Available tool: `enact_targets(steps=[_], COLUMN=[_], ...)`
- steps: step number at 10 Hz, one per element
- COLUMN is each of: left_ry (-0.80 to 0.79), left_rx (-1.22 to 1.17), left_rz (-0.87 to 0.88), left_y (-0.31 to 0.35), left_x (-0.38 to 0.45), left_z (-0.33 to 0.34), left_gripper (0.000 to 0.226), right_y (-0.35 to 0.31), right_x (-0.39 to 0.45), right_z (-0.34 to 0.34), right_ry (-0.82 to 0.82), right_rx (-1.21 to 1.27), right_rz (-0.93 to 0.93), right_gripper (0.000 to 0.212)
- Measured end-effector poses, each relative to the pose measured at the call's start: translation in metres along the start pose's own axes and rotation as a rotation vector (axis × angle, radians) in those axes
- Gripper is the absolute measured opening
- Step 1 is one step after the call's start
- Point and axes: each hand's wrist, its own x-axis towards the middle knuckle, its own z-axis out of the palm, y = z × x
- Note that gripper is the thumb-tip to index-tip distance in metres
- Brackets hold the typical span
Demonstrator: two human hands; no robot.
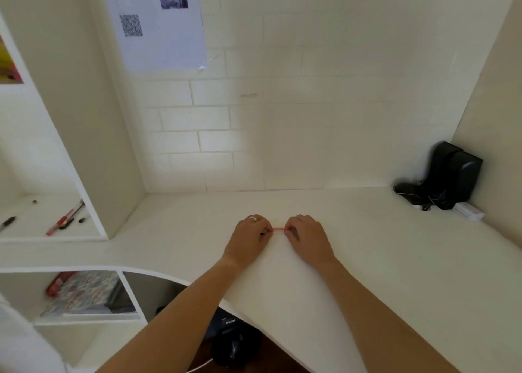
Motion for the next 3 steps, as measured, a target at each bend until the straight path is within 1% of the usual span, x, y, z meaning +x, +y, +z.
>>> enact_targets(steps=[1,2,3], left_ry=[0.006,-0.010,0.025], left_rx=[0.083,0.166,0.205], left_rz=[0.012,0.052,0.099], left_y=[0.007,0.013,0.015], left_x=[0.000,-0.005,0.004], left_z=[-0.006,-0.008,-0.016], left_gripper=[0.011,0.013,0.013], right_y=[-0.004,-0.009,-0.011], right_x=[0.001,-0.004,0.005], right_z=[-0.005,-0.006,-0.010], right_ry=[-0.021,-0.045,0.035], right_rx=[-0.001,0.027,0.144], right_rz=[0.018,0.039,0.056], right_gripper=[0.004,0.012,0.017])
